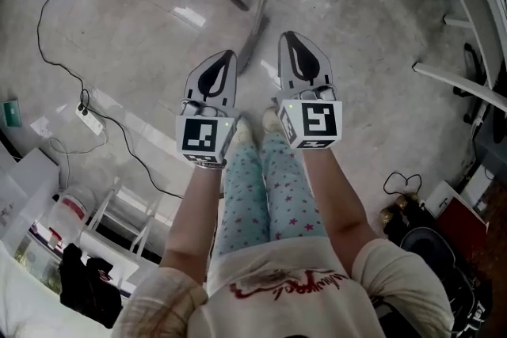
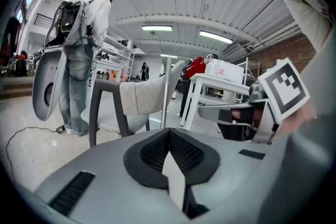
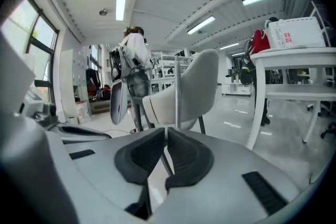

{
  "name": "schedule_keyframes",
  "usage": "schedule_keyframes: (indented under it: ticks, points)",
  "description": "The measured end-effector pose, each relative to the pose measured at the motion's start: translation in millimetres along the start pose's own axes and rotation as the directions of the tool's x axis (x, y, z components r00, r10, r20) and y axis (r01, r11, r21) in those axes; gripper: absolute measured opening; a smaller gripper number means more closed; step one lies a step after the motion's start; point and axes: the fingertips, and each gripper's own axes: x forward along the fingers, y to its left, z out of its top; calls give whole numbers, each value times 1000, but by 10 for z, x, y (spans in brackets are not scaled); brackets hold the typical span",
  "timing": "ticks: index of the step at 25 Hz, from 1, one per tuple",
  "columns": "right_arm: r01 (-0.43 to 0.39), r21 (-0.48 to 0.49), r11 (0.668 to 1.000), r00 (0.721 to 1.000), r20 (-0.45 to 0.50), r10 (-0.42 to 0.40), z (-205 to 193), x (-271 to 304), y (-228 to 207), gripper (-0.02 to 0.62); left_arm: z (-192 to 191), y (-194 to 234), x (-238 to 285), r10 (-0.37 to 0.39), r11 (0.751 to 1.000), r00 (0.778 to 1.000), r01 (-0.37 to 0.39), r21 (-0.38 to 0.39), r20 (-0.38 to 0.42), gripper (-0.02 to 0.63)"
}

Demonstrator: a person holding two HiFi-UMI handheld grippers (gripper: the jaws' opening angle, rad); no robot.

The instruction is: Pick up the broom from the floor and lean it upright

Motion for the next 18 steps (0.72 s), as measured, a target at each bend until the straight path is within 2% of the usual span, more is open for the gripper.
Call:
schedule_keyframes:
  ticks: [4, 7, 10, 15, 18]
  points:
    - [-8, 95, 995, 1000, 19, 7, 358, -506, 218, 29, 306, -299, -344, -74, 997, 997, 73, 19, 24, 20]
    - [-38, 77, 996, 999, 33, 36, 668, -933, 421, 26, 567, -555, -673, -110, 994, 994, 109, 25, 17, 20]
    - [-57, 53, 997, 996, 65, 53, 964, -1292, 561, 26, 892, -797, -933, -133, 991, 990, 131, 35, 52, 20]
    - [-69, 60, 996, 993, 100, 63, 1232, -1926, 690, 26, 1204, -1373, -1393, -190, 980, 977, 182, 85, 99, 20]
    - [-97, 57, 994, 989, 121, 90, 1291, -2335, 714, 26, 1296, -1749, -1665, -200, 975, 972, 186, 119, 120, 20]
